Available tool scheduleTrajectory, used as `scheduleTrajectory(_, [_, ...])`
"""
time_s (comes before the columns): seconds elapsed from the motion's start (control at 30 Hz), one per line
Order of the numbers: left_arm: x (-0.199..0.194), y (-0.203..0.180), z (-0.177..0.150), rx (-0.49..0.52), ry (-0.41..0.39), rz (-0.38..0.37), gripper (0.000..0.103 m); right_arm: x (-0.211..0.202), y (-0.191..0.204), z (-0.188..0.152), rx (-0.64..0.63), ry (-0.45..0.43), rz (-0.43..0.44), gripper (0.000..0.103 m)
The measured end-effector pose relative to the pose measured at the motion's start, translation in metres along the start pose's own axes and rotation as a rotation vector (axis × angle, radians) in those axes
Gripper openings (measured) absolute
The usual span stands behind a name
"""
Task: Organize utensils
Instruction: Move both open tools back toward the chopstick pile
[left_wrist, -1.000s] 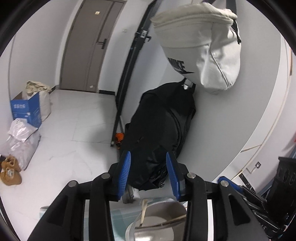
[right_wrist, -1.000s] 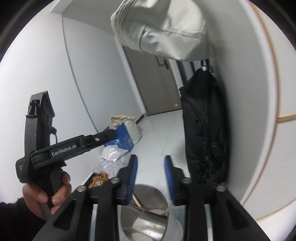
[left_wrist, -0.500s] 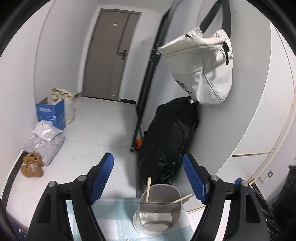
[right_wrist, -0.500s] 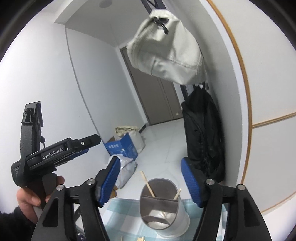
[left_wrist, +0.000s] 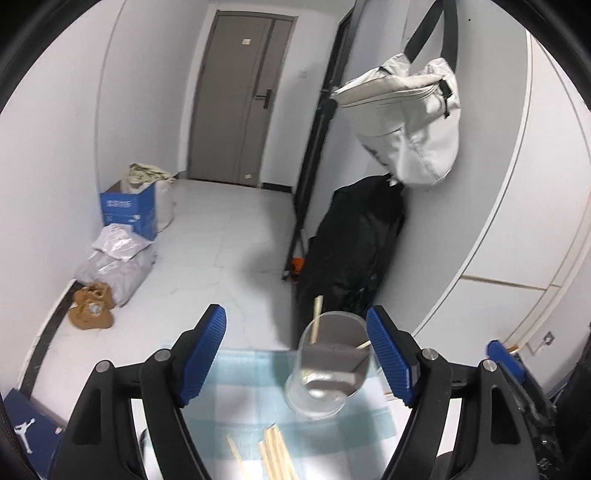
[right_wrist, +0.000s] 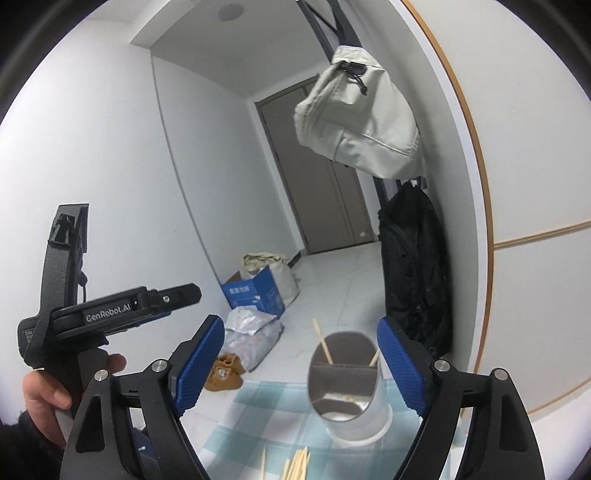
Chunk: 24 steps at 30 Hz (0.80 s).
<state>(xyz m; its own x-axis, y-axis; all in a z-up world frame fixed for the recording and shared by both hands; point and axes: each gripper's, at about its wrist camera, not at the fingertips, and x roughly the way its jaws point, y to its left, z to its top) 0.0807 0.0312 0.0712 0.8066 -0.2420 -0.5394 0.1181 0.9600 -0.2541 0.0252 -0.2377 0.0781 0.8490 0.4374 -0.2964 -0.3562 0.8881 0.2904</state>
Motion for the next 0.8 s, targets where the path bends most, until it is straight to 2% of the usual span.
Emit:
scheduleTrajectory(0.07, [-0.003, 0.007, -0.008, -0.013, 0.001, -0.001, 0.075, -0.002, 0.005, -0.006, -0.001, 0.004, 0.01, 0.091])
scheduleTrajectory(0.2, [-0.005, 0.024, -0.025, -0.041, 0.018, 0.024, 0.075, -0.004, 0.013, -0.021, -0.019, 0.021, 0.02, 0.093])
scheduleTrajectory(0.33, [0.003, 0.041, -0.048, -0.052, 0.052, 0.06, 0.075, 0.002, 0.016, -0.043, -0.032, 0.05, 0.04, 0.103])
scheduleTrajectory(0.4, [0.012, 0.051, -0.063, -0.055, 0.085, 0.097, 0.075, 0.01, 0.017, -0.058, -0.052, 0.082, 0.037, 0.103])
scheduleTrajectory(0.63, [0.045, 0.073, -0.109, -0.06, 0.198, 0.13, 0.075, 0.042, -0.002, -0.116, -0.025, 0.188, 0.013, 0.103])
scheduleTrajectory(0.73, [0.061, 0.081, -0.124, -0.08, 0.26, 0.129, 0.075, 0.056, -0.013, -0.137, -0.021, 0.257, -0.014, 0.103])
scheduleTrajectory(0.8, [0.07, 0.088, -0.136, -0.091, 0.298, 0.112, 0.075, 0.057, -0.018, -0.145, -0.039, 0.249, -0.039, 0.103])
